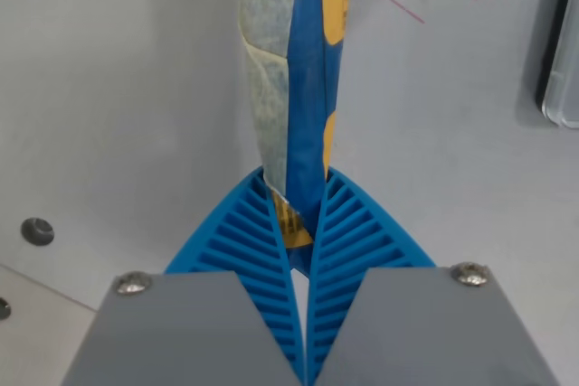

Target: Pick up the blue bag

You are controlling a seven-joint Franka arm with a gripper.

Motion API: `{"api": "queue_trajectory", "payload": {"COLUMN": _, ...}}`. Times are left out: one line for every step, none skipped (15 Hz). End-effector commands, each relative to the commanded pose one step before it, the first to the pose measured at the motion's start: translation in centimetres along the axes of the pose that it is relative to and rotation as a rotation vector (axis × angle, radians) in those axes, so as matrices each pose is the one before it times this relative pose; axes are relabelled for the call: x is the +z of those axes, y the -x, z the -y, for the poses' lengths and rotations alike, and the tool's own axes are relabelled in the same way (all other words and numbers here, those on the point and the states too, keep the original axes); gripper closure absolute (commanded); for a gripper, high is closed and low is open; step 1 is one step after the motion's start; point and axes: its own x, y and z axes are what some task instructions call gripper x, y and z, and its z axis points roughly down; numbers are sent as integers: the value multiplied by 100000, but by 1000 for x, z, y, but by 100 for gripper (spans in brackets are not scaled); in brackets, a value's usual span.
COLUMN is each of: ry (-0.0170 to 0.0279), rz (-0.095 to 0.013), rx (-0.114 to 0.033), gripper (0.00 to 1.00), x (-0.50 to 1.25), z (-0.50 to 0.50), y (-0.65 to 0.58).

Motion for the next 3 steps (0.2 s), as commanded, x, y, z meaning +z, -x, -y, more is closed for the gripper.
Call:
{"api": "queue_trajectory", "payload": {"ry": -817, "rz": 2815, "rx": -1909, "gripper": 100, "x": -1868, "z": 160, "y": 38}}
{"api": "queue_trajectory", "payload": {"ry": 0, "rz": 0, "rx": 0, "gripper": 100, "x": -333, "z": -7, "y": -10}}
{"api": "queue_trajectory", "payload": {"ry": 0, "rz": 0, "rx": 0, "gripper": 100, "x": -333, "z": -8, "y": -10}}
